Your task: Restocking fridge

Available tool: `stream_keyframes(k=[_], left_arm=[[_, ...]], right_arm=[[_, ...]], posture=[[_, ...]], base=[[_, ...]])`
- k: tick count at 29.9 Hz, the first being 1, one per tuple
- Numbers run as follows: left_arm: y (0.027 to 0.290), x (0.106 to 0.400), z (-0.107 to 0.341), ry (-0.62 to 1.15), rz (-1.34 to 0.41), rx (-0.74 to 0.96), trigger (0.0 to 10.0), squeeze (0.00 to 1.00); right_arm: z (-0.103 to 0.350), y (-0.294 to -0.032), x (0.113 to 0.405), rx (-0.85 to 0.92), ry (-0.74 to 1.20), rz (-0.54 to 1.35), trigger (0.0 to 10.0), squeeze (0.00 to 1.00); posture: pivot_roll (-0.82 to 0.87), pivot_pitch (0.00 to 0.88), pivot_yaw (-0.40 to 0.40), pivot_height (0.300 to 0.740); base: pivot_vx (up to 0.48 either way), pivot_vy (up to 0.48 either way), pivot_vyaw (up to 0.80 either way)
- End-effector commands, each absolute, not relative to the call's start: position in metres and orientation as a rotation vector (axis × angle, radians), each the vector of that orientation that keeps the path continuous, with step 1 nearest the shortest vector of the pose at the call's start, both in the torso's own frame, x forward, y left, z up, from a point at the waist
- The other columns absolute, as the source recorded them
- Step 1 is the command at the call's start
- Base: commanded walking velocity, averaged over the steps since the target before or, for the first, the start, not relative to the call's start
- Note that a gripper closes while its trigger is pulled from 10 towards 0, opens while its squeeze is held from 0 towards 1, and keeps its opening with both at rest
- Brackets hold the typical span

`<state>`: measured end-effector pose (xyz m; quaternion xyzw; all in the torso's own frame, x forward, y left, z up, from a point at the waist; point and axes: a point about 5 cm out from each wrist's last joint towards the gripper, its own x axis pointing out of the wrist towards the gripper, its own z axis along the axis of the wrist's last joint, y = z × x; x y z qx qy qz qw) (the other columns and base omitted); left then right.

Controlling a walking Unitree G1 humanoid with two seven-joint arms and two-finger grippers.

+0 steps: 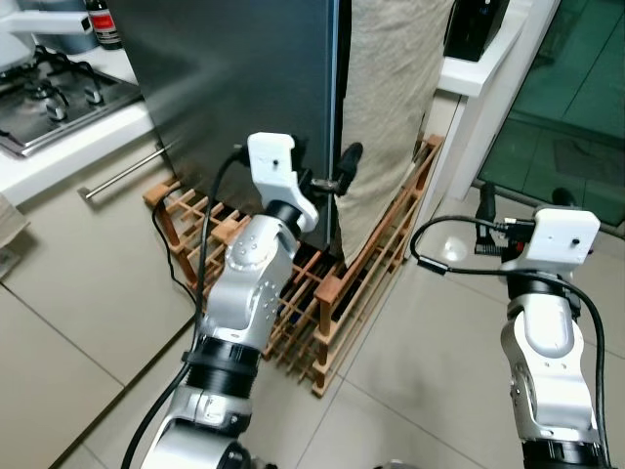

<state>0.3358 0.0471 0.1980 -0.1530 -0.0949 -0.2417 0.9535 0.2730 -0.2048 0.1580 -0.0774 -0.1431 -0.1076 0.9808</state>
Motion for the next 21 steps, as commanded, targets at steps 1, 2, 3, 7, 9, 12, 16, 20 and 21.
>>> stream_keyframes(k=[1,2,3,7,9,12,16,20,21], left_arm=[[0.043,0.338,0.203,-0.210,-0.496,-0.309,10.0,0.00],[0.041,0.338,0.203,-0.206,-0.503,-0.321,10.0,0.00],[0.039,0.339,0.203,-0.201,-0.513,-0.327,10.0,0.00],[0.037,0.344,0.197,-0.177,-0.513,-0.296,10.0,0.00],[0.038,0.346,0.194,-0.163,-0.508,-0.292,10.0,0.00],[0.037,0.347,0.193,-0.159,-0.514,-0.299,10.0,0.00],[0.036,0.350,0.195,-0.156,-0.509,-0.315,10.0,0.00],[0.033,0.350,0.195,-0.162,-0.528,-0.313,10.0,0.00],[0.033,0.350,0.196,-0.164,-0.534,-0.316,10.0,0.00]], right_arm=[[0.161,-0.203,0.274,-0.156,-0.309,-0.220,10.0,0.00],[0.160,-0.202,0.274,-0.153,-0.309,-0.222,10.0,0.00],[0.161,-0.202,0.275,-0.151,-0.310,-0.223,10.0,0.00],[0.163,-0.202,0.276,-0.150,-0.316,-0.217,10.0,0.00],[0.162,-0.203,0.276,-0.152,-0.312,-0.218,10.0,0.00],[0.161,-0.204,0.275,-0.153,-0.310,-0.223,10.0,0.00],[0.161,-0.205,0.273,-0.140,-0.306,-0.228,10.0,0.00],[0.159,-0.204,0.272,-0.130,-0.301,-0.226,10.0,0.00],[0.159,-0.204,0.272,-0.129,-0.300,-0.225,10.0,0.00]], posture=[[-0.17,0.027,0.054,0.740],[-0.17,0.027,0.054,0.740],[-0.17,0.028,0.055,0.740],[-0.17,0.033,0.055,0.740],[-0.17,0.033,0.056,0.740],[-0.17,0.035,0.057,0.740],[-0.17,0.036,0.059,0.740],[-0.18,0.036,0.061,0.740],[-0.18,0.037,0.061,0.740]], base=[[0.000,0.000,0.00],[0.000,0.000,0.00],[0.000,0.000,0.00],[0.000,0.000,0.00],[0.000,0.000,0.00],[0.000,0.000,0.00],[0.000,0.000,0.00],[0.000,0.000,0.00],[0.000,0.000,0.00]])
